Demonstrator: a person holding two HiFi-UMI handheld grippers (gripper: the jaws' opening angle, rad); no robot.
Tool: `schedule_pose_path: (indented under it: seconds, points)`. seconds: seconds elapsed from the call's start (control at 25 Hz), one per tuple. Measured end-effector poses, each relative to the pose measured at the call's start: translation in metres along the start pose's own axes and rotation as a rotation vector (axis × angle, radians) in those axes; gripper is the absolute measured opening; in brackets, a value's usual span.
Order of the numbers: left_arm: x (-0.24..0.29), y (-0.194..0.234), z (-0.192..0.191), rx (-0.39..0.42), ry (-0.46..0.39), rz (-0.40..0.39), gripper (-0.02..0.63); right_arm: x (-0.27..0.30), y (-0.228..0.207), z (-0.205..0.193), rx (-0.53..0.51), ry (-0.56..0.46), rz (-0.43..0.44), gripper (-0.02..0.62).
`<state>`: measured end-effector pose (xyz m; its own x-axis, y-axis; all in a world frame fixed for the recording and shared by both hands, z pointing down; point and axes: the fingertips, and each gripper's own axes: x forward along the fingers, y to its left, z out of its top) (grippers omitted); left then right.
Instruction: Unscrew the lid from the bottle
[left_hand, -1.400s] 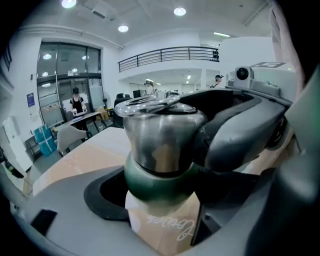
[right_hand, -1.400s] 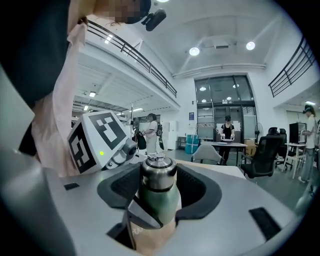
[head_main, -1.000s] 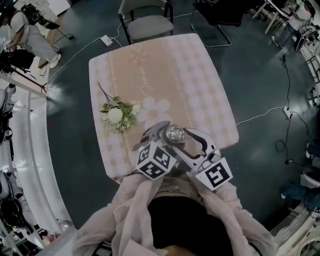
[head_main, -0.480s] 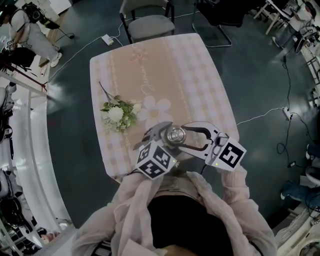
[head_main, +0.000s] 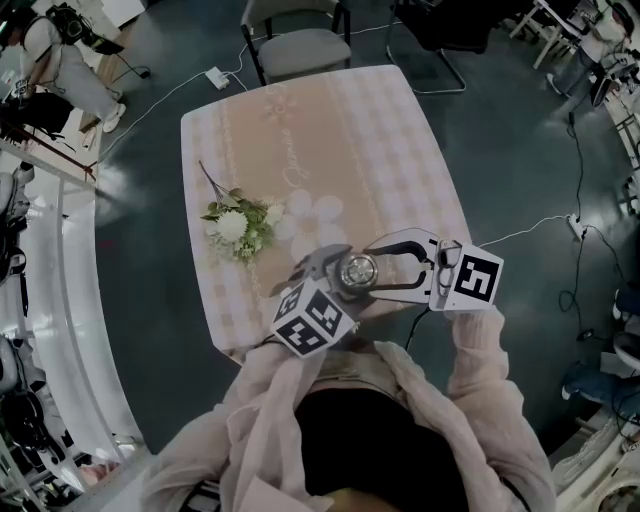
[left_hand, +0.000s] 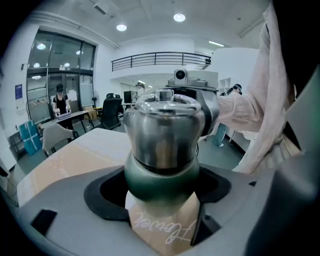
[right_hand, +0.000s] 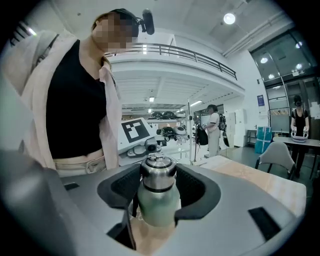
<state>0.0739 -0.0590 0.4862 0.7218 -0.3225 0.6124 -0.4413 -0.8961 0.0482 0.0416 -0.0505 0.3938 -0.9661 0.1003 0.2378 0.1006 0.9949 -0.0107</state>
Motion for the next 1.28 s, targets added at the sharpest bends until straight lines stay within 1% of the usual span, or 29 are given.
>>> schedule_pose_path:
  seconds: [0.08, 0.12, 0.2, 0.32, 0.48, 0.6, 0.8, 0.88, 1.0, 1.12, 1.28]
  points:
    - [0.000, 0.001, 0.001, -0.009, -0.006, 0.005, 0.400, -0.001, -0.001, 0.000, 0.002, -0.003, 0.003, 0.238]
    - [-0.001, 0.002, 0.001, -0.012, -0.010, 0.011, 0.400, -0.001, -0.001, 0.001, 0.003, -0.009, -0.009, 0.238]
    - [-0.003, 0.006, 0.001, -0.021, -0.014, 0.030, 0.400, 0.000, -0.004, 0.004, 0.010, -0.039, -0.061, 0.242]
    - [-0.003, 0.013, 0.001, -0.037, -0.015, 0.062, 0.400, -0.002, -0.011, 0.010, 0.062, -0.110, -0.179, 0.279]
    - [-0.001, 0.017, 0.000, -0.049, -0.015, 0.086, 0.400, -0.009, -0.015, 0.012, 0.117, -0.173, -0.350, 0.287]
    - [-0.001, 0.021, 0.001, -0.054, -0.016, 0.098, 0.400, -0.012, -0.017, 0.011, 0.151, -0.184, -0.492, 0.285]
    - [0.001, 0.025, 0.002, -0.060, -0.017, 0.130, 0.400, -0.014, -0.017, 0.005, 0.211, -0.185, -0.649, 0.285]
    - [0.000, 0.026, 0.001, -0.055, -0.016, 0.135, 0.400, -0.010, -0.016, 0.004, 0.204, -0.169, -0.688, 0.284]
    - [-0.003, 0.027, 0.000, -0.054, -0.019, 0.135, 0.400, 0.000, -0.012, 0.003, 0.177, -0.129, -0.701, 0.282]
    - [-0.003, 0.026, 0.000, -0.046, -0.014, 0.135, 0.400, 0.005, -0.012, 0.007, 0.165, -0.136, -0.723, 0.283]
    - [-0.001, 0.025, 0.000, -0.033, -0.004, 0.139, 0.400, 0.005, -0.017, 0.012, 0.108, -0.137, -0.793, 0.256]
